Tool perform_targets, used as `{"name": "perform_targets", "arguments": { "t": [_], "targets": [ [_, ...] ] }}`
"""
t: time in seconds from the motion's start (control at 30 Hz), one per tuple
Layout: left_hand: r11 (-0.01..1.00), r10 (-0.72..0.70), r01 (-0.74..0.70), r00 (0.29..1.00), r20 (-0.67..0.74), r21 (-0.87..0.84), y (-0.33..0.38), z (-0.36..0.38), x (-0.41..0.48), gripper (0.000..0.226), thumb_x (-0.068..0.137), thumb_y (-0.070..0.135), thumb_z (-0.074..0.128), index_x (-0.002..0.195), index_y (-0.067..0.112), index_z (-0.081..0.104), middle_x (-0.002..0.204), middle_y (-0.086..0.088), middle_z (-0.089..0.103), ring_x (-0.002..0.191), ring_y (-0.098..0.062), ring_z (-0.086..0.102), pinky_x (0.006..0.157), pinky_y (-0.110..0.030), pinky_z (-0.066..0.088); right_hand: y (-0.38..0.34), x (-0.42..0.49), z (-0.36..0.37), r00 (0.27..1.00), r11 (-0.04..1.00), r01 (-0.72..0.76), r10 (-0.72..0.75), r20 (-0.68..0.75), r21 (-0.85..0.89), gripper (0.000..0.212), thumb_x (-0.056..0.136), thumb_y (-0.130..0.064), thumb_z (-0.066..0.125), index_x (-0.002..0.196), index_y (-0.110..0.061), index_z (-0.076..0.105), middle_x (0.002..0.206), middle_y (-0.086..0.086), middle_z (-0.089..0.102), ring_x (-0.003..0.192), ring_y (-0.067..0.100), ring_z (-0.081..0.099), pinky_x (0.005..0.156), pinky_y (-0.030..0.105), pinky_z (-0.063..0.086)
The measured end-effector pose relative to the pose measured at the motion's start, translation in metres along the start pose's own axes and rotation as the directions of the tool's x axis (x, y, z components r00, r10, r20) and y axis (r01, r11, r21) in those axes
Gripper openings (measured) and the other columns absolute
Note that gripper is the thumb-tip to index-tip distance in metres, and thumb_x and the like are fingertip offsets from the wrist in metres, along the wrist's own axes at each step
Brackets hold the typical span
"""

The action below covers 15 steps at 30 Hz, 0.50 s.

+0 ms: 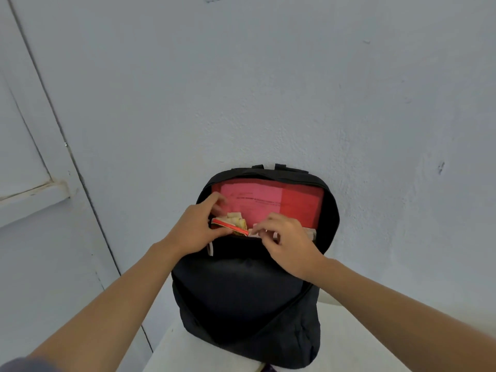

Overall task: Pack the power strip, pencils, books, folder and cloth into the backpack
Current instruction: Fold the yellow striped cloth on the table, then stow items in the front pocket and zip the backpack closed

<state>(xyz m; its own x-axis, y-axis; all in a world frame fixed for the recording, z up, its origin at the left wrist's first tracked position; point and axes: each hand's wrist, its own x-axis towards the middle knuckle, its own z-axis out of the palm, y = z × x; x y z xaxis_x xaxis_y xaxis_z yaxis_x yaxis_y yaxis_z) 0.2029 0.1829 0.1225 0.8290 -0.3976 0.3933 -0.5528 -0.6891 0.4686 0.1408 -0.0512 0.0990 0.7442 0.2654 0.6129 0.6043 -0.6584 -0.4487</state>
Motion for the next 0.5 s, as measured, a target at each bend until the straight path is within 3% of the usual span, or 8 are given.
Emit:
{"name": "perform_targets", "arguments": {
  "t": [0.13, 0.23, 0.3, 0.33, 0.4, 0.5],
  "targets": [
    [0.985, -0.098, 0.073, 0.983, -0.157, -0.156, 0.005, -0.003, -0.023, 0.030, 0.081, 0.016, 0.085, 0.102, 0.026, 0.066, 0.101, 0.013, 0.072, 0.097, 0.003, 0.065, 0.080, -0.019, 0.051, -0.012, -0.032, 0.000, 0.988, 0.998, 0.059, -0.053, 0.146, -0.037, 0.023, 0.095, -0.010, 0.054, 0.104, -0.018, 0.074, 0.102, -0.007, 0.066, 0.096, 0.009, 0.058, 0.091, 0.031, 0.048],
    [0.970, -0.210, 0.154, 0.923, -0.322, -0.190, 0.006, -0.003, -0.051, 0.016, 0.086, 0.013, 0.080, 0.096, 0.021, 0.069, 0.100, 0.009, 0.070, 0.094, -0.002, 0.064, 0.078, -0.024, 0.053, -0.021, -0.049, 0.002, 0.993, 0.994, 0.084, -0.078, 0.088, -0.073, 0.024, 0.096, -0.012, 0.054, 0.111, -0.018, 0.071, 0.107, -0.009, 0.061, 0.105, 0.008, 0.051, 0.096, 0.036, 0.046],
    [0.950, -0.306, 0.247, 0.866, -0.395, -0.193, 0.003, -0.003, -0.067, 0.014, 0.091, 0.017, 0.075, 0.102, 0.020, 0.068, 0.108, 0.004, 0.066, 0.101, -0.010, 0.061, 0.086, -0.030, 0.053, -0.032, -0.054, 0.002, 0.993, 0.993, 0.100, -0.095, 0.074, -0.069, 0.022, 0.097, -0.015, 0.055, 0.113, -0.019, 0.070, 0.110, -0.011, 0.059, 0.108, 0.005, 0.048, 0.097, 0.035, 0.044],
    [0.918, -0.389, 0.316, 0.837, -0.386, -0.239, 0.000, -0.002, -0.071, 0.017, 0.093, 0.021, 0.073, 0.108, 0.020, 0.067, 0.113, 0.003, 0.065, 0.105, -0.013, 0.060, 0.092, -0.032, 0.053, -0.038, -0.054, 0.002, 0.990, 0.990, 0.120, -0.115, 0.077, -0.071, 0.020, 0.097, -0.017, 0.057, 0.113, -0.020, 0.069, 0.110, -0.011, 0.058, 0.109, 0.005, 0.048, 0.097, 0.036, 0.044],
    [0.776, -0.583, 0.456, 0.782, -0.218, -0.436, -0.006, -0.002, -0.082, 0.027, 0.098, 0.033, 0.066, 0.123, 0.021, 0.063, 0.121, 0.002, 0.065, 0.113, -0.018, 0.061, 0.102, -0.038, 0.051, -0.052, -0.058, 0.008, 0.980, 0.979, 0.182, -0.173, 0.101, -0.088, 0.019, 0.095, -0.021, 0.059, 0.112, -0.019, 0.069, 0.109, -0.010, 0.058, 0.106, 0.009, 0.050, 0.093, 0.037, 0.045],
    [0.607, -0.614, 0.520, 0.787, 0.061, -0.601, -0.011, -0.002, -0.088, 0.033, 0.106, 0.037, 0.051, 0.132, 0.023, 0.063, 0.128, 0.003, 0.067, 0.122, -0.021, 0.060, 0.107, -0.042, 0.049, -0.069, -0.058, 0.021, 0.947, 0.947, 0.287, -0.258, 0.193, -0.144, 0.021, 0.094, -0.027, 0.062, 0.110, -0.018, 0.072, 0.099, -0.009, 0.063, 0.099, 0.013, 0.050, 0.082, 0.038, 0.045]
  ]
}}
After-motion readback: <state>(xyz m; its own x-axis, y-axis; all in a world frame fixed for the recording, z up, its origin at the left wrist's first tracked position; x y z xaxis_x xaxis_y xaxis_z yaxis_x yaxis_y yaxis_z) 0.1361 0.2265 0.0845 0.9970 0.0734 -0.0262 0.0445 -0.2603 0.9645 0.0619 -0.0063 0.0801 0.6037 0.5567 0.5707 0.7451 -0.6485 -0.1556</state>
